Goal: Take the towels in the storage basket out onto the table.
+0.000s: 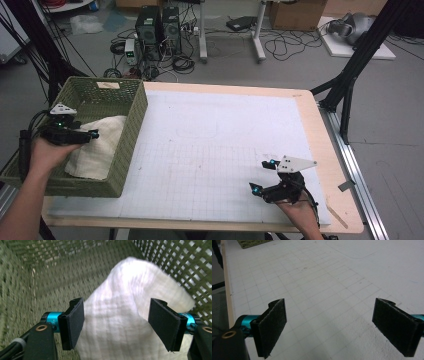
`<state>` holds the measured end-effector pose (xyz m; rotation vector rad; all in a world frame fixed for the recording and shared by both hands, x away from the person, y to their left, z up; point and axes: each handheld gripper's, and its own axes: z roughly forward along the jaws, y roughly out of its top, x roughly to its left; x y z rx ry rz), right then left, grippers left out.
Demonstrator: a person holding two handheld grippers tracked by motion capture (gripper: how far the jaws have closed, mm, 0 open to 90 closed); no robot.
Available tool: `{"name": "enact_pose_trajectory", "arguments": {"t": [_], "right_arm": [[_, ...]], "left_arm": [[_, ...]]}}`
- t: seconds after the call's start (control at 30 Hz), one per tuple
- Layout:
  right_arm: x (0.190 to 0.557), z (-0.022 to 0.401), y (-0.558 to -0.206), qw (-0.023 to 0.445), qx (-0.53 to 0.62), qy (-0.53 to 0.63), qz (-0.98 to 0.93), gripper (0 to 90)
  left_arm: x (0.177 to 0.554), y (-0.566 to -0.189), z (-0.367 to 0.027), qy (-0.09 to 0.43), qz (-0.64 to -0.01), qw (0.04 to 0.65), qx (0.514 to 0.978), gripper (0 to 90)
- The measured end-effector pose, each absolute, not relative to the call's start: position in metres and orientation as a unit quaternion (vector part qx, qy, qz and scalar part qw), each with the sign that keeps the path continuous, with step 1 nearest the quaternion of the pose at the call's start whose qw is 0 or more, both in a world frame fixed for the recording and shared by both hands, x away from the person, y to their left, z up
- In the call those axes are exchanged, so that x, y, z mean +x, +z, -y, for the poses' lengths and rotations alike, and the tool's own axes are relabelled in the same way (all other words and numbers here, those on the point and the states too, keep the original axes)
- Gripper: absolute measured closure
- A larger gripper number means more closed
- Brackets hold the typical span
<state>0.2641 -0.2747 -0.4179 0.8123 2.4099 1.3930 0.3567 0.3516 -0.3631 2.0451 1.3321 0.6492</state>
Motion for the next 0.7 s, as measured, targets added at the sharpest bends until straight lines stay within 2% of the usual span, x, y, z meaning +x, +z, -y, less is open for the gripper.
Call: {"name": "enact_pose_trajectory", "arguments": {"t": [0.1, 0.17, 0.23, 0.27, 0.3, 0.37, 0.4, 0.43, 0.53, 0.7], "right_arm": [[0.2644, 0.2744, -0.4180, 0.120, 0.276, 0.477, -0.825, 11.4], [0.2648, 0.2742, -0.4181, 0.118, 0.276, 0.477, -0.826, 11.4], [0.2649, 0.2742, -0.4181, 0.118, 0.276, 0.477, -0.826, 11.4], [0.2648, 0.2740, -0.4181, 0.118, 0.277, 0.476, -0.826, 11.4], [0.2646, 0.2738, -0.4180, 0.117, 0.277, 0.476, -0.826, 11.4], [0.2645, 0.2737, -0.4180, 0.117, 0.277, 0.476, -0.826, 11.4], [0.2645, 0.2737, -0.4179, 0.117, 0.277, 0.477, -0.826, 11.4], [0.2647, 0.2740, -0.4178, 0.119, 0.276, 0.477, -0.826, 11.4], [0.2645, 0.2743, -0.4178, 0.118, 0.275, 0.477, -0.826, 11.4], [0.2647, 0.2742, -0.4176, 0.118, 0.275, 0.477, -0.826, 11.4]], "left_arm": [[0.3582, -0.3657, -0.3511, 0.229, -0.507, 0.291, 0.778, 35.6], [0.3588, -0.3674, -0.3505, 0.220, -0.506, 0.283, 0.784, 46.6], [0.3596, -0.3692, -0.3495, 0.211, -0.502, 0.275, 0.793, 53.4], [0.3599, -0.3697, -0.3487, 0.208, -0.499, 0.269, 0.797, 53.4], [0.3602, -0.3704, -0.3482, 0.203, -0.496, 0.266, 0.801, 64.0], [0.3607, -0.3717, -0.3468, 0.198, -0.493, 0.255, 0.808, 67.4], [0.3607, -0.3721, -0.3465, 0.194, -0.493, 0.254, 0.809, 75.9], [0.3607, -0.3719, -0.3460, 0.193, -0.490, 0.250, 0.812, 80.0], [0.3600, -0.3696, -0.3464, 0.193, -0.489, 0.258, 0.810, 84.7], [0.3568, -0.3631, -0.3477, 0.203, -0.489, 0.282, 0.800, 85.5]]}}
